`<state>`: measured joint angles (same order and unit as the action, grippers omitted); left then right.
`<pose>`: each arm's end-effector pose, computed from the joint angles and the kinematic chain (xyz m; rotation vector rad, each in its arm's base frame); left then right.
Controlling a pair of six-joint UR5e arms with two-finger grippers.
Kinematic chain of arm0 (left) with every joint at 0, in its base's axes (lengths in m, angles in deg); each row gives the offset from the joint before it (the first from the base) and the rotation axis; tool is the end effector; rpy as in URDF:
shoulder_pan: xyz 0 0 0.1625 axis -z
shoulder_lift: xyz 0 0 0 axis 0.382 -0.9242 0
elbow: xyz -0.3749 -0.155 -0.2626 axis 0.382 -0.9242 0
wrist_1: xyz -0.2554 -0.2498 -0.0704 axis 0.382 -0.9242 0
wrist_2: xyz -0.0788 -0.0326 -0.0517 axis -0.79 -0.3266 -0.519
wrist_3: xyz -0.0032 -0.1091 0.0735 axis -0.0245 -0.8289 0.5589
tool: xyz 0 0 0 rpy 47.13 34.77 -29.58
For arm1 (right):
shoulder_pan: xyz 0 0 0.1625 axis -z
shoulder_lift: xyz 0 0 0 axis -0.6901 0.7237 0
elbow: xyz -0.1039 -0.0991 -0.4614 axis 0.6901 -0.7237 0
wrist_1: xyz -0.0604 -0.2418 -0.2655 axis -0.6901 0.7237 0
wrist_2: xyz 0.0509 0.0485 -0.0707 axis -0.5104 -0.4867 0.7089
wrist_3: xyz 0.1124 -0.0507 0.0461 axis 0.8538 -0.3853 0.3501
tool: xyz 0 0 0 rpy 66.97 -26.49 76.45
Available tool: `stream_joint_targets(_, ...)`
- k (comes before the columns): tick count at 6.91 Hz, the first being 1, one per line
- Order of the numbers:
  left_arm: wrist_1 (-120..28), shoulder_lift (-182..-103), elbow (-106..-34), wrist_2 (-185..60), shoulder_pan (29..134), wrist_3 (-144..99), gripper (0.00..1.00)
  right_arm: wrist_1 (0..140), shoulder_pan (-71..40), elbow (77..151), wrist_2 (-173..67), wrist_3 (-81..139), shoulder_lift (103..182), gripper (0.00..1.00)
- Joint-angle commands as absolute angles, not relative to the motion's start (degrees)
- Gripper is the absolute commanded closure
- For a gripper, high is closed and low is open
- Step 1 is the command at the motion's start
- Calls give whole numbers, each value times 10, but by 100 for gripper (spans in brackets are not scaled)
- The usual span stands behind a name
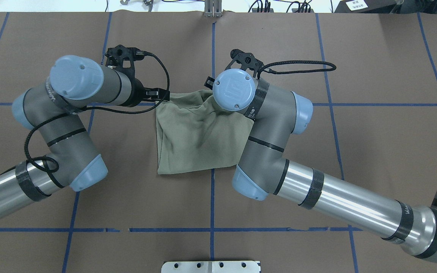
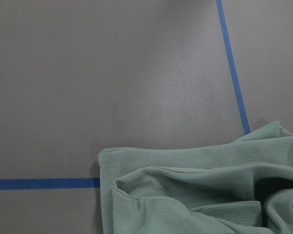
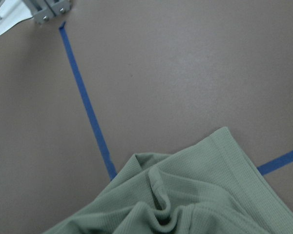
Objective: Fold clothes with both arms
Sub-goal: 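Lay the carried end onto the far half and release with both grippers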
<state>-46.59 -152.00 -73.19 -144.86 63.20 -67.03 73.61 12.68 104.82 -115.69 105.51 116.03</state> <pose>0.4480 -0.5197 0.3753 0.4338 0.9816 -0.0275 -0.5907 -0.5208 0.2824 0.2788 -0.8443 0.5871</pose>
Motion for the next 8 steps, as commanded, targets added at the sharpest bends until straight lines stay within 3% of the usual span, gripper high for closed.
stream_joint_targets(1,-467,-1505,-738,-1474,655,-625,0,736,174,1064,-1167,992,1164,0)
stream_joint_targets(4,-467,-1503,-739,-1474,654,-632,0,737,172,1033,-1125,932,1154,0)
stream_joint_targets(6,-467,-1502,-741,-1474,654,-633,0,735,151,972,-1124,936,1116,0)
stream_joint_targets(8,-468,-1498,-741,-1474,653,-635,0,734,137,963,-1123,937,1116,14)
